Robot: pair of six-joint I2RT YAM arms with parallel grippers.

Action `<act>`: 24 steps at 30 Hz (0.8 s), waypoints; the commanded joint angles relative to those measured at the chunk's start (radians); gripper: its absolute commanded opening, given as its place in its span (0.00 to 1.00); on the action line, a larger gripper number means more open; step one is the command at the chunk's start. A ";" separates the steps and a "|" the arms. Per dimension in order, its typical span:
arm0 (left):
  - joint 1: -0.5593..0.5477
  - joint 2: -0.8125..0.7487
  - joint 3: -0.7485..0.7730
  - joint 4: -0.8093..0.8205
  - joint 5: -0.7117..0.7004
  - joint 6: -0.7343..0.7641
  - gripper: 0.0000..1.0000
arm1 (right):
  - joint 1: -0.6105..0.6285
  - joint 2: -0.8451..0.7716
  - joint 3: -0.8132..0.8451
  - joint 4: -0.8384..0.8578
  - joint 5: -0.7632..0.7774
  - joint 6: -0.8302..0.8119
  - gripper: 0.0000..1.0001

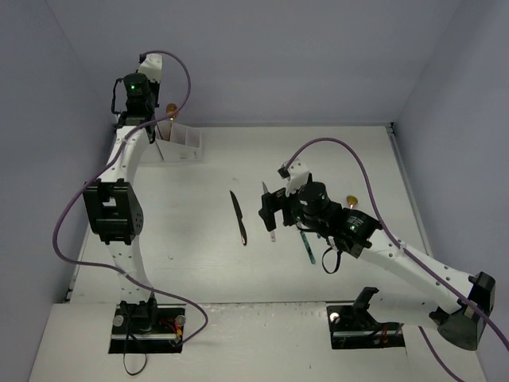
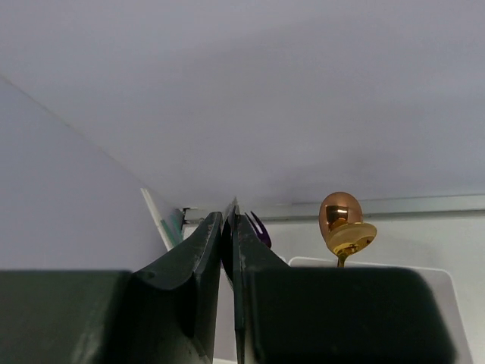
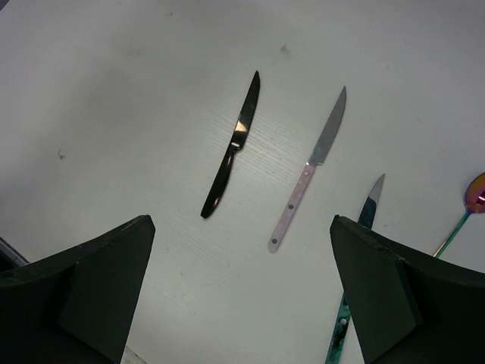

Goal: Sort the eating utensils into containers

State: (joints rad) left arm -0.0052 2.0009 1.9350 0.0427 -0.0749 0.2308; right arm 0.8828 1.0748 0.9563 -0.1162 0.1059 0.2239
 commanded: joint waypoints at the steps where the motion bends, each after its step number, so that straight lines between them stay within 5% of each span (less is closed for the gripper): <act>1: -0.001 0.039 0.074 0.117 0.001 0.023 0.00 | -0.040 0.013 -0.006 0.064 -0.011 0.025 1.00; 9: -0.033 0.104 0.032 0.116 0.049 0.018 0.03 | -0.143 0.030 -0.041 0.058 0.007 0.082 1.00; 14: -0.036 0.088 0.005 0.109 0.058 -0.016 0.24 | -0.195 0.027 -0.088 0.047 0.083 0.139 1.00; 18: -0.037 0.012 -0.043 0.101 0.060 -0.046 0.50 | -0.250 0.025 -0.136 0.036 0.132 0.197 1.00; 24: -0.043 -0.238 -0.181 0.044 0.055 -0.180 0.74 | -0.413 0.067 -0.163 0.004 0.136 0.243 0.96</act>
State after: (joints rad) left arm -0.0441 2.0293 1.7859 0.0398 -0.0220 0.1744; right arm 0.5691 1.1121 0.7870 -0.1294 0.1928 0.4079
